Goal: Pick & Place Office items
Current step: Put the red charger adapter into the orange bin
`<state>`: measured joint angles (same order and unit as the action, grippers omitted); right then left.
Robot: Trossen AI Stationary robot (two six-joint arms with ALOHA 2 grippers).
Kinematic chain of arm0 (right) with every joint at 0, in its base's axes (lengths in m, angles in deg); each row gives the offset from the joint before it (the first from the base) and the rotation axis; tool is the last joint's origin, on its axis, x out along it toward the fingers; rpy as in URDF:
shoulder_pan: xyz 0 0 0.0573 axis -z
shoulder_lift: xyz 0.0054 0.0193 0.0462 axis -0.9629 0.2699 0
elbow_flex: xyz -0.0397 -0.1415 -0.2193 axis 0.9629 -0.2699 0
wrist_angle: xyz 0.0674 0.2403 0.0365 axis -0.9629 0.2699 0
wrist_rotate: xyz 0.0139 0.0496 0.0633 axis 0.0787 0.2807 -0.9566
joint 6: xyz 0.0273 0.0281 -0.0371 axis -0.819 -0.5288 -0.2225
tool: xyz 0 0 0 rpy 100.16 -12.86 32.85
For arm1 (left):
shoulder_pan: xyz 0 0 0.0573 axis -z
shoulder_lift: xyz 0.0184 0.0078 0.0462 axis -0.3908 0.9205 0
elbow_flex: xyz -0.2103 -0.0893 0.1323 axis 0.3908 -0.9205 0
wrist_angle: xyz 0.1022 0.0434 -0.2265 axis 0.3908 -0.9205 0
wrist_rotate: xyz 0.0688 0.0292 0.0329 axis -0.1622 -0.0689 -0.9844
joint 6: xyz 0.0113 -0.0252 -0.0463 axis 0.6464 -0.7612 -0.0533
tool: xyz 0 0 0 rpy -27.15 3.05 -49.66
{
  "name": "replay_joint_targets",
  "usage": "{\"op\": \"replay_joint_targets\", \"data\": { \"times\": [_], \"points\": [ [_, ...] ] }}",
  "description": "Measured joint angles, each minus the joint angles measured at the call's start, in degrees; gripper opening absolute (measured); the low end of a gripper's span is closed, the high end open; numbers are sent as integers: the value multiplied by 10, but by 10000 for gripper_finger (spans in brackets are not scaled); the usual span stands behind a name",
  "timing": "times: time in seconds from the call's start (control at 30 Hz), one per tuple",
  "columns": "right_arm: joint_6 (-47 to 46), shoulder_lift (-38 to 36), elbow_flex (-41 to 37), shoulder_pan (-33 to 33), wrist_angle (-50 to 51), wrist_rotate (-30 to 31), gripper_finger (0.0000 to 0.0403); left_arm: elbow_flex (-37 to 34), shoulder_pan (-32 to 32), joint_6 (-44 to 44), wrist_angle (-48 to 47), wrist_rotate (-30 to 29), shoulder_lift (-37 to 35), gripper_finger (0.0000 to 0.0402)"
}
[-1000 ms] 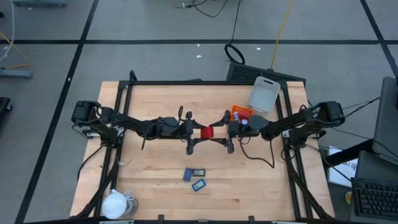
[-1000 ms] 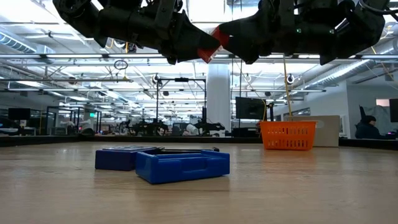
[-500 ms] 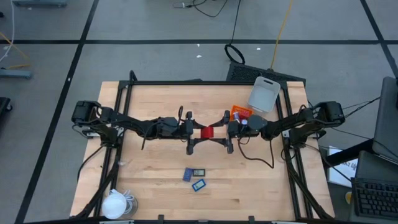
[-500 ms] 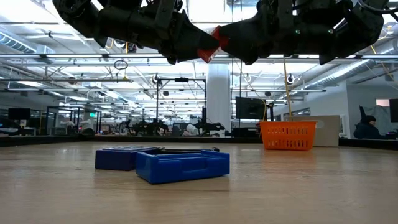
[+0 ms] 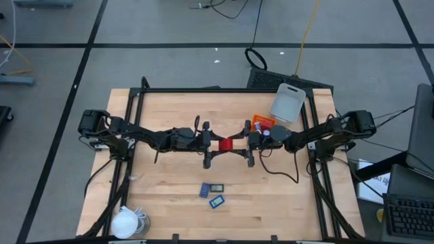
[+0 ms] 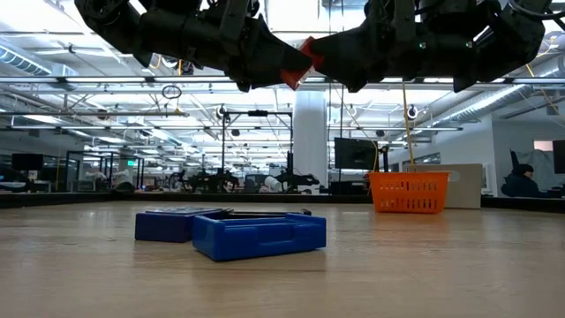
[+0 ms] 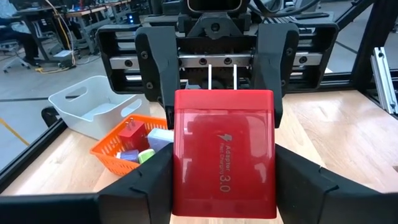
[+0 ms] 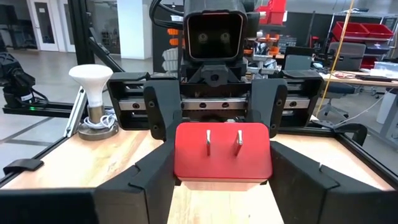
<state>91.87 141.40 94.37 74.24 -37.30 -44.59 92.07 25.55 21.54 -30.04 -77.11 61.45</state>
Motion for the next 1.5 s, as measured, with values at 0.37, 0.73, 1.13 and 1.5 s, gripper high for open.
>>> {"op": "replay_joint_targets", "data": {
  "times": [0.37, 0.73, 1.13, 1.5],
  "points": [
    [-6, -62, 0, 19, 101, -1, 206, 2, 0, -9, -28, 1, -37, 312],
    [14, -210, 0, 28, 383, 96, 206, 1, 0, 6, -152, 1, -75, 362],
    [5, -243, 0, 76, 608, 223, 207, 1, 0, -4, -153, 1, -23, 354],
    [-37, -287, 0, 118, 727, 223, 207, 0, -4, -13, -122, 1, 11, 356]
  ]
}}
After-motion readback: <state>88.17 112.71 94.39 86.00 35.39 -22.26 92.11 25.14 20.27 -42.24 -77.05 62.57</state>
